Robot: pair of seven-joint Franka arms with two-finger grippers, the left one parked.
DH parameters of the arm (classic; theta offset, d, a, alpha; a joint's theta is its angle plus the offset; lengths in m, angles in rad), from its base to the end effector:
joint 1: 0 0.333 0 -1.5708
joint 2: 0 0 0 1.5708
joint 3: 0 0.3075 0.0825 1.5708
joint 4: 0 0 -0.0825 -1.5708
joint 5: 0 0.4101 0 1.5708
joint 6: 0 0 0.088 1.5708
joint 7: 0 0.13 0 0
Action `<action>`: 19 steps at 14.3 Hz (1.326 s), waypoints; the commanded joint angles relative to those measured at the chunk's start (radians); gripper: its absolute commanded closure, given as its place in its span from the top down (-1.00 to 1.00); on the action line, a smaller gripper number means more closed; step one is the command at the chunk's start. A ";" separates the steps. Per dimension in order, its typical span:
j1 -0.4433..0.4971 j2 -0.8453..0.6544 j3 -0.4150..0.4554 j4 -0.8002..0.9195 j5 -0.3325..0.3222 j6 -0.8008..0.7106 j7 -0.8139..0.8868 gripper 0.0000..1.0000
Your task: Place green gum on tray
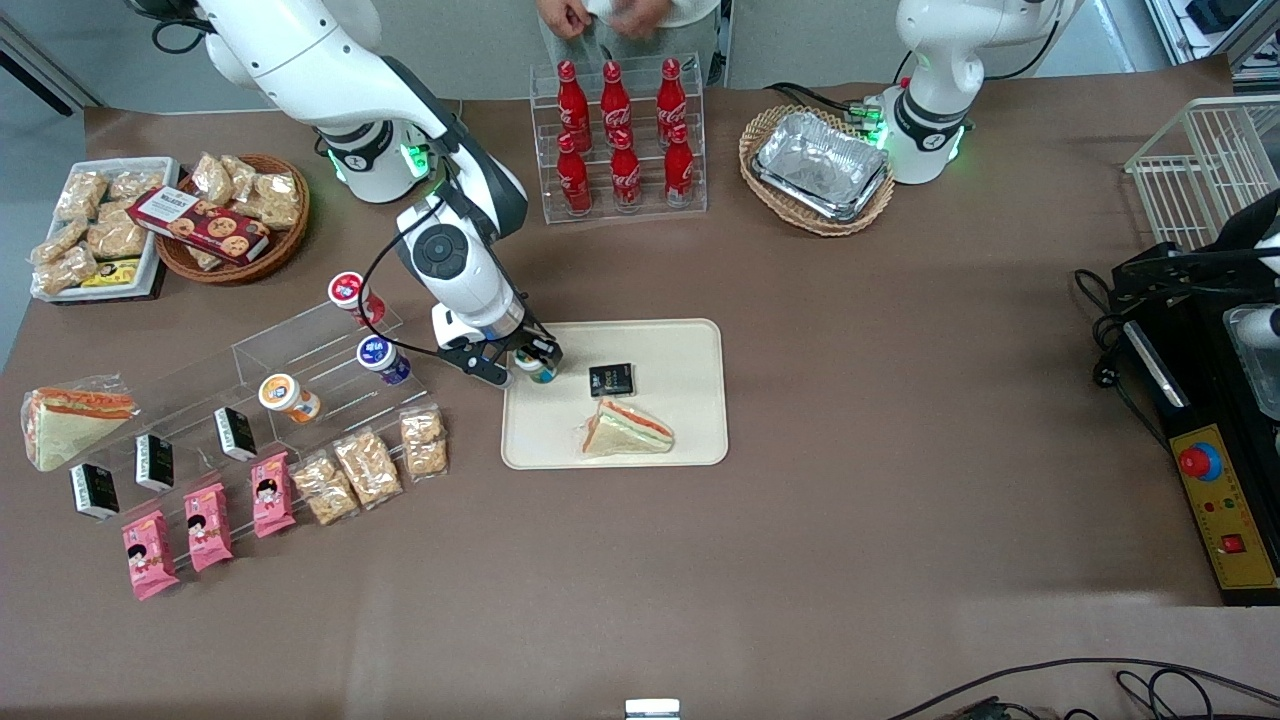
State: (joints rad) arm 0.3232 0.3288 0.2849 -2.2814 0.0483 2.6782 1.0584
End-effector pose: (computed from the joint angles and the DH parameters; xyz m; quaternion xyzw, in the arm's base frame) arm 0.4523 0.3220 0.1694 -0.9652 0.2520 0.0154 0.0674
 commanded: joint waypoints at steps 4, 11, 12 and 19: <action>0.008 0.006 -0.010 0.000 0.005 0.023 0.009 1.00; -0.004 -0.100 -0.010 0.129 -0.005 -0.273 -0.001 1.00; -0.003 -0.125 -0.009 0.178 -0.005 -0.364 -0.001 1.00; -0.004 -0.192 -0.010 0.592 -0.010 -0.875 -0.093 1.00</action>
State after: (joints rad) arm 0.3212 0.1168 0.2771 -1.8697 0.0473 1.9861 1.0378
